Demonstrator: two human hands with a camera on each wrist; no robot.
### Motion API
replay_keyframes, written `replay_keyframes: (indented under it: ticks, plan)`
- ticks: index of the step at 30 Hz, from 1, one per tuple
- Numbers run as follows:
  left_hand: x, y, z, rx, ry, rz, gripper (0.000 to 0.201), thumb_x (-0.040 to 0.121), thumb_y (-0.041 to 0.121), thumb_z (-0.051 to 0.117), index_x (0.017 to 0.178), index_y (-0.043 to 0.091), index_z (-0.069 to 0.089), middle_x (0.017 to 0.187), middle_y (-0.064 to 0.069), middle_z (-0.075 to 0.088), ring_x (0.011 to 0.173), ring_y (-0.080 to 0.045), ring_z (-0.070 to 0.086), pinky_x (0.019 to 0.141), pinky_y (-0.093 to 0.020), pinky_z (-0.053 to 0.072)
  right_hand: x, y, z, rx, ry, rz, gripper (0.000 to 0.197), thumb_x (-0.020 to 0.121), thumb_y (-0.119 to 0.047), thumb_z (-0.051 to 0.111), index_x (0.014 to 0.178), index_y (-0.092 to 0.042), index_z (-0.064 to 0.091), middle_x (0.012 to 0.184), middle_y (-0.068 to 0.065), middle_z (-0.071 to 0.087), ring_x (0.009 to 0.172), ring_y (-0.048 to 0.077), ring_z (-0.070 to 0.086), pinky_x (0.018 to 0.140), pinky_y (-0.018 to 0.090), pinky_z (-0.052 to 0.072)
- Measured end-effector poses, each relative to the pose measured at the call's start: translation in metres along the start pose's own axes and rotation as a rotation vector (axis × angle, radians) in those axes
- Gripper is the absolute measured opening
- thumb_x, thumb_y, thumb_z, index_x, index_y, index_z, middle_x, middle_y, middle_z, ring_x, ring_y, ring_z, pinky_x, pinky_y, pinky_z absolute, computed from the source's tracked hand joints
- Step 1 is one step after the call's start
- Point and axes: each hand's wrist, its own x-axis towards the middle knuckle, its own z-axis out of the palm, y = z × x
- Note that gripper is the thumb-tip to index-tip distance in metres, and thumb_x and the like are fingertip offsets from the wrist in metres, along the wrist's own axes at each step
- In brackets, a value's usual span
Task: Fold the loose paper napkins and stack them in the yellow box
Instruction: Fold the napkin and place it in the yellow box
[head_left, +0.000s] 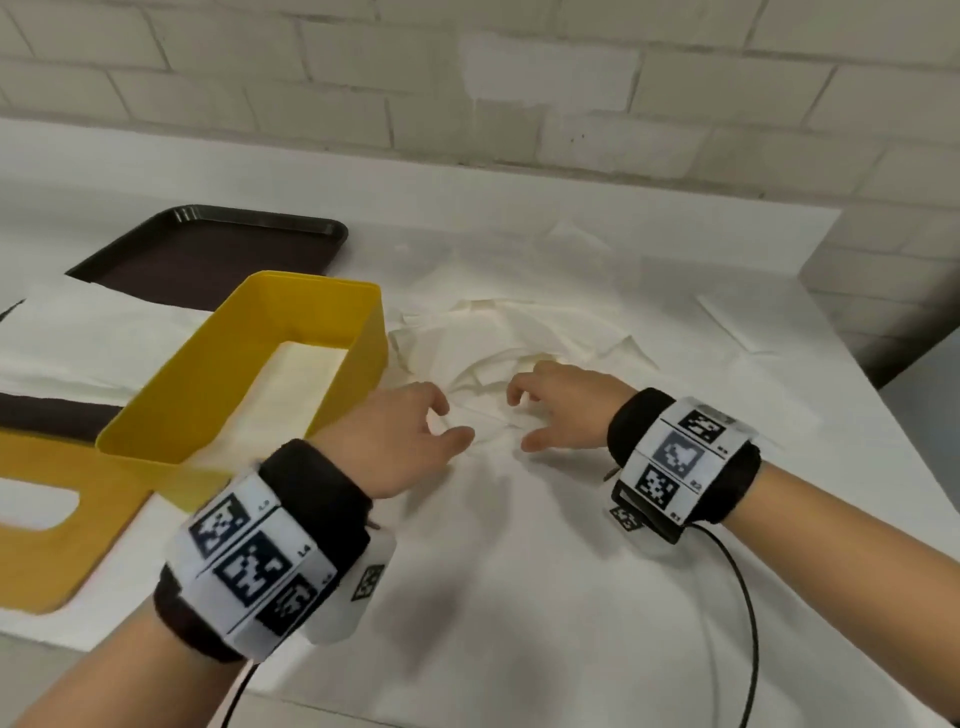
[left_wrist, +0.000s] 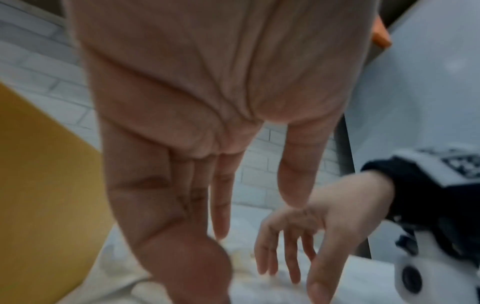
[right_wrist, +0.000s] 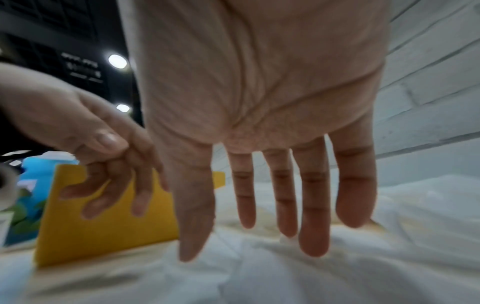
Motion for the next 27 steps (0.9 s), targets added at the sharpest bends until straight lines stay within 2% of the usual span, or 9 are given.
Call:
replay_keyframes:
  ticks: [3, 6, 9, 11, 13, 17, 21, 24, 27]
  plan:
    - [0.024, 0.006, 0.014, 0.109, -0.088, -0.066, 0.051, 0.093, 0.041, 0.049, 0.135, 0.015, 0.037, 0.121, -0.008, 0.057, 0.104, -0.024, 0.057, 0.078, -0.024, 0.04, 0.007, -0.009, 0.007, -0.063, 0.021, -0.049, 0.046, 0.081, -0.042, 0.064, 0.119, -0.022, 0.046, 0.12, -0.001, 0.048, 0.103, 0.021, 0.053, 0.077, 0.03, 0.039]
    - [0.04, 0.011, 0.019, 0.152, -0.076, -0.113, 0.048, 0.092, 0.034, 0.052, 0.132, 0.01, 0.041, 0.112, -0.011, 0.06, 0.103, -0.026, 0.057, 0.079, -0.026, 0.041, 0.015, -0.019, 0.01, -0.129, 0.062, -0.072, 0.04, 0.084, -0.036, 0.061, 0.117, -0.018, 0.046, 0.117, 0.001, 0.05, 0.097, 0.023, 0.054, 0.074, 0.03, 0.039]
    - [0.05, 0.012, 0.022, 0.184, -0.099, -0.162, 0.044, 0.09, 0.029, 0.057, 0.126, 0.005, 0.048, 0.094, -0.009, 0.058, 0.093, -0.024, 0.057, 0.08, -0.027, 0.043, 0.023, -0.023, 0.008, -0.135, 0.059, -0.116, 0.012, 0.088, -0.021, 0.055, 0.094, -0.02, 0.045, 0.098, 0.002, 0.048, 0.083, 0.021, 0.046, 0.072, 0.031, 0.038]
    - [0.057, 0.011, 0.023, 0.193, -0.097, -0.175, 0.043, 0.088, 0.027, 0.061, 0.123, 0.003, 0.053, 0.092, -0.009, 0.059, 0.093, -0.024, 0.059, 0.082, -0.028, 0.046, 0.028, -0.02, 0.009, -0.1, 0.09, -0.119, 0.014, 0.09, -0.012, 0.047, 0.079, -0.021, 0.043, 0.084, -0.003, 0.046, 0.079, 0.02, 0.045, 0.069, 0.03, 0.036]
    - [0.062, 0.011, 0.023, 0.199, -0.091, -0.172, 0.042, 0.085, 0.025, 0.064, 0.12, 0.003, 0.055, 0.096, -0.01, 0.064, 0.099, -0.025, 0.062, 0.086, -0.029, 0.048, 0.032, -0.016, 0.009, -0.033, 0.117, -0.101, 0.02, 0.089, -0.012, 0.043, 0.073, -0.023, 0.048, 0.078, -0.005, 0.048, 0.076, 0.02, 0.048, 0.066, 0.028, 0.036]
    - [0.07, 0.012, 0.028, 0.268, -0.026, -0.147, 0.037, 0.08, 0.024, 0.071, 0.11, 0.004, 0.063, 0.106, -0.011, 0.067, 0.1, -0.025, 0.062, 0.083, -0.027, 0.048, 0.031, -0.012, 0.008, 0.016, 0.132, -0.118, 0.018, 0.09, -0.014, 0.044, 0.079, -0.023, 0.056, 0.082, -0.005, 0.053, 0.075, 0.018, 0.049, 0.06, 0.024, 0.035]
    - [0.076, 0.012, 0.034, 0.234, 0.045, -0.171, 0.028, 0.079, 0.015, 0.07, 0.104, 0.004, 0.064, 0.107, -0.012, 0.065, 0.097, -0.025, 0.062, 0.081, -0.027, 0.051, 0.031, -0.007, 0.007, 0.086, 0.136, -0.127, 0.003, 0.085, -0.022, 0.056, 0.086, -0.022, 0.059, 0.082, -0.008, 0.052, 0.078, 0.017, 0.051, 0.066, 0.027, 0.041]
    - [0.071, 0.01, 0.024, 0.076, 0.098, -0.146, 0.015, 0.08, 0.009, 0.066, 0.092, 0.003, 0.071, 0.091, -0.012, 0.071, 0.088, -0.023, 0.066, 0.081, -0.03, 0.054, 0.03, -0.002, 0.002, 0.184, 0.067, -0.154, 0.034, 0.079, -0.035, 0.069, 0.104, -0.017, 0.056, 0.093, -0.006, 0.051, 0.087, 0.014, 0.05, 0.08, 0.03, 0.044]
    - [0.058, 0.009, 0.008, -0.166, 0.17, -0.027, 0.01, 0.083, 0.01, 0.065, 0.077, 0.006, 0.073, 0.07, -0.006, 0.07, 0.068, -0.014, 0.065, 0.07, -0.023, 0.052, 0.02, 0.001, -0.002, 0.266, 0.13, -0.162, 0.036, 0.08, -0.035, 0.068, 0.108, -0.016, 0.057, 0.097, -0.005, 0.05, 0.088, 0.014, 0.05, 0.084, 0.032, 0.045]
